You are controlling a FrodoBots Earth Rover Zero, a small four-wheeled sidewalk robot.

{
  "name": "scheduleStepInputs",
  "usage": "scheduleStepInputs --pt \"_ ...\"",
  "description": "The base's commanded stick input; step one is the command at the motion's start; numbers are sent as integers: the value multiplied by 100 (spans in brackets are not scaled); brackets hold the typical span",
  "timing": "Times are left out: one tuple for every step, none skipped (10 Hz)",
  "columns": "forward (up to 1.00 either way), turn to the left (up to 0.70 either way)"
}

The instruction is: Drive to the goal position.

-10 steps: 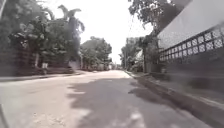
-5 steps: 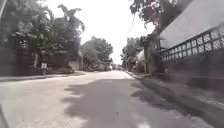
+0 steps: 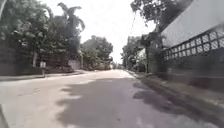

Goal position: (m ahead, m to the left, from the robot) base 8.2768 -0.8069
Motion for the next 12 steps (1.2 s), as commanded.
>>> scheduleStepInputs --pt "50 0" --pt "50 0" --pt "50 0" --pt "50 0" --pt "50 0" --pt "50 0" --pt "50 0" --pt "50 0" --pt "50 0" --pt "50 0" --pt "50 0" --pt "50 0"
